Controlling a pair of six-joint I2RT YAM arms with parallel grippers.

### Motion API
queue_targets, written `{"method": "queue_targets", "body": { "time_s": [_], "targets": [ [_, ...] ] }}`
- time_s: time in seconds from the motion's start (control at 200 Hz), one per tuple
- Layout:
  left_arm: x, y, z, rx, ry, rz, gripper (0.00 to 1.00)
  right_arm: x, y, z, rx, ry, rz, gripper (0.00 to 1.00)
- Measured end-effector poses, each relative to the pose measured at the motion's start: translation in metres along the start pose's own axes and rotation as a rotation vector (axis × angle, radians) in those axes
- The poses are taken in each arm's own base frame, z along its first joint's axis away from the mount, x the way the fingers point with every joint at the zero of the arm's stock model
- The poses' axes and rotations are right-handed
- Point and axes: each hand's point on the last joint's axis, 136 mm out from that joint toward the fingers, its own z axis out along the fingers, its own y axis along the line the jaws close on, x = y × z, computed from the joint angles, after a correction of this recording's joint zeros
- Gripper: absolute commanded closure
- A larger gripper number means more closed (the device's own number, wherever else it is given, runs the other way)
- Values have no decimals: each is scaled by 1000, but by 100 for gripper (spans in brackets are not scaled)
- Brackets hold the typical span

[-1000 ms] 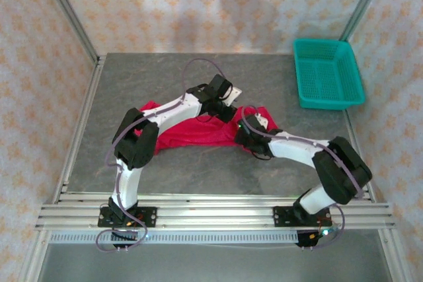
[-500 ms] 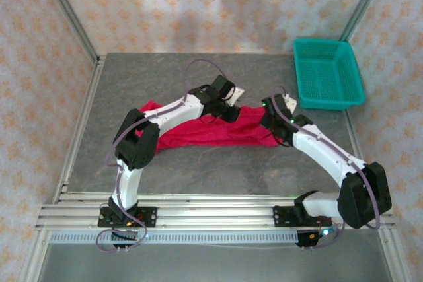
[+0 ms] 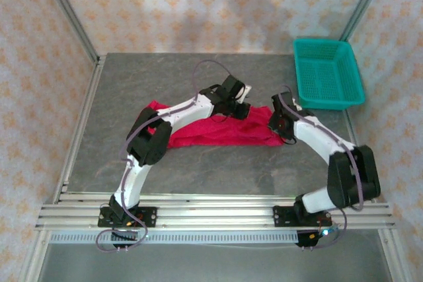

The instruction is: Fold the inside-out t-shirt

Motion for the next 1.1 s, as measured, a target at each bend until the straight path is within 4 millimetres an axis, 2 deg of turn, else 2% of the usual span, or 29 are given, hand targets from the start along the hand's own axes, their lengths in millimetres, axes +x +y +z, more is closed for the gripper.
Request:
{"method": "queue_targets", "body": {
  "time_s": [0.12, 0.17, 0.22, 0.295, 0.385, 0.485, 0.545, 0.756, 0.846, 1.006, 1.101],
  "targets": [
    [-2, 3, -2, -7, -2, -11, 100, -7, 21, -45, -147, -70, 43, 74],
    [-4, 2, -3, -6, -5, -12, 100, -5, 34, -55, -218, -78, 58, 81],
    [-7, 0, -4, -4, -10, -15, 100, -1, 47, -57, -291, -73, 91, 82],
    [-9, 0, -5, -3, -13, -21, 100, 14, 58, -44, -345, -26, 122, 82],
    [-9, 0, -6, -4, -12, -29, 100, 31, 64, -14, -336, 46, 156, 81],
    [-8, 4, -7, -10, -8, -35, 100, 38, 69, 13, -316, 87, 179, 70],
    [-8, 5, -7, -13, -4, -38, 100, 39, 71, 22, -309, 94, 193, 68],
    [-7, 9, -7, -19, 3, -44, 100, 32, 74, 29, -311, 61, 198, 54],
    [-7, 9, -7, -19, 2, -44, 100, 27, 75, 30, -312, 40, 197, 53],
    [-5, 9, -7, -20, 8, -45, 100, 22, 80, 32, -318, 25, 195, 58],
    [-4, 10, -7, -22, 13, -46, 100, 17, 85, 30, -330, 17, 193, 69]
  ]
}}
